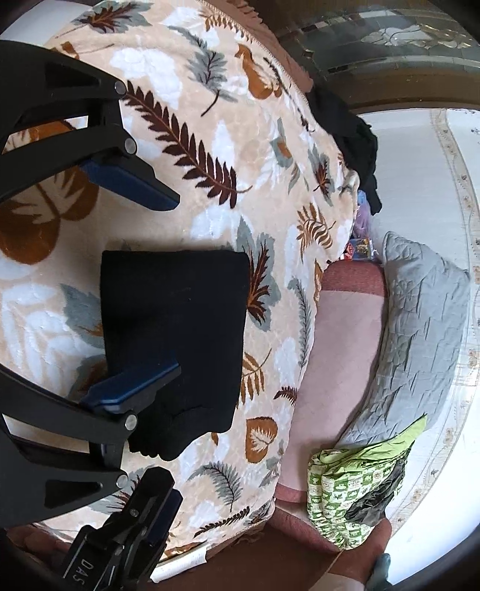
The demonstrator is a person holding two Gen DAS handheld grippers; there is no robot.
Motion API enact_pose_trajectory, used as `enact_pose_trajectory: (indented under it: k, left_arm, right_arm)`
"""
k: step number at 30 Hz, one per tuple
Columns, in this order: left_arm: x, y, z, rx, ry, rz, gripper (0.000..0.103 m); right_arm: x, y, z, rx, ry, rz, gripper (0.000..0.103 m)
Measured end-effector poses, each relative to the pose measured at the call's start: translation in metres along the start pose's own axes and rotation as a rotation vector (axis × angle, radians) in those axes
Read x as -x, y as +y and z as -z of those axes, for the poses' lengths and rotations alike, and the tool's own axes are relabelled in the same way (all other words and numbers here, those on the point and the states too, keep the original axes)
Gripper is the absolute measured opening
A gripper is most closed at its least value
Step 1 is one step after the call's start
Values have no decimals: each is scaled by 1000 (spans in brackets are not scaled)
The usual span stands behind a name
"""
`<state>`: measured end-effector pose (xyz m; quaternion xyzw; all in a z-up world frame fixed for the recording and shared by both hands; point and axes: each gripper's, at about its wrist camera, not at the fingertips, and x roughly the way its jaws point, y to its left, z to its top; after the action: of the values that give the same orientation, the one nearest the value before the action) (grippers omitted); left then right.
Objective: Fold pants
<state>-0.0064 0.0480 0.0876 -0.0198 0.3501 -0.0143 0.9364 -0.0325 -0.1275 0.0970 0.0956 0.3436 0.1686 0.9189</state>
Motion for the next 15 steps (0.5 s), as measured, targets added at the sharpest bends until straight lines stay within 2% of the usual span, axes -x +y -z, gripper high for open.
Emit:
enact_pose_trajectory:
  k: [6, 15]
  left_arm:
    - [13, -5, 4, -24, -28, -18, 83]
    - [28, -2, 8, -7, -62, -24, 83]
  right_arm:
    - [11, 5, 6, 13, -12, -2, 59]
    - [20, 8, 12, 19, -27, -9, 63]
